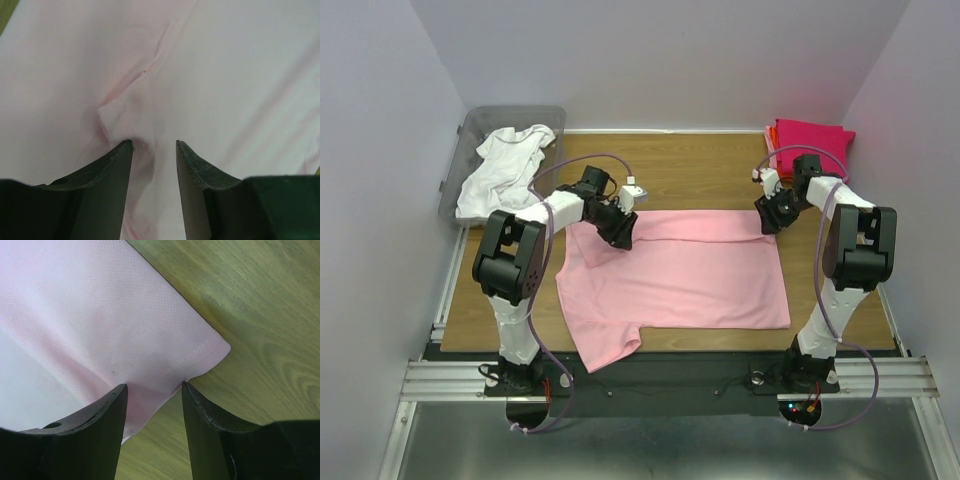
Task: Fold and stack the t-shirts
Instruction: Fold the tshirt
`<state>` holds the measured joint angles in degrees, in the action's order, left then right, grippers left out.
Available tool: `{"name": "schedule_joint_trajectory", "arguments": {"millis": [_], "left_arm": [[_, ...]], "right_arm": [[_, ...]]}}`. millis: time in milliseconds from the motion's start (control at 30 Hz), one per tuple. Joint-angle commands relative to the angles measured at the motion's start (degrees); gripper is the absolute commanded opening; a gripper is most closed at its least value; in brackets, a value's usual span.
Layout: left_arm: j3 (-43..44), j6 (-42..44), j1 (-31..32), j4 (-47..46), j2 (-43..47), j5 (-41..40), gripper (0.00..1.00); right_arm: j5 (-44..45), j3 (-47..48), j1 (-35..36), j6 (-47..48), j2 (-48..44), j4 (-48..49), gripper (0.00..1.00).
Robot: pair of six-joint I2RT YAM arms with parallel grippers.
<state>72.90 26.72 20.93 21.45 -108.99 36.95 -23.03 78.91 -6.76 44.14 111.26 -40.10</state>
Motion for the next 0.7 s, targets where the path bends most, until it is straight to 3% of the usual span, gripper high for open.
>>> {"name": "schedule_joint_trajectory", "arguments": {"millis": [0,167,267,467,667], "left_arm": [[1.37,-0.10,3.06,-0.28,1.76,4.36,0.47],[-1.71,4.20,9.56,2.53,7.38,1.03,0.33],[-3.03,6.06,9.83,4.21,10.72,-0.82,0.33],[-8.65,6.94,5.89,5.09,20.82,-6.79,0.47],[-12.25,8.17,3.33,5.44,23.12,-14.08,0.56]], "right_arm": [[0.70,2.03,-0.09,1.12,0.45,-0.77,0.53],[0.88,2.47,-0.09,1.65,-0.17,-1.21,0.50],[1.14,1.95,0.00,2.70,-2.10,-1.48,0.50],[1.93,-2.00,0.00,7.45,-7.63,-1.83,0.51],[2.63,-4.29,1.05,10.09,-8.70,-1.83,0.55]]}}
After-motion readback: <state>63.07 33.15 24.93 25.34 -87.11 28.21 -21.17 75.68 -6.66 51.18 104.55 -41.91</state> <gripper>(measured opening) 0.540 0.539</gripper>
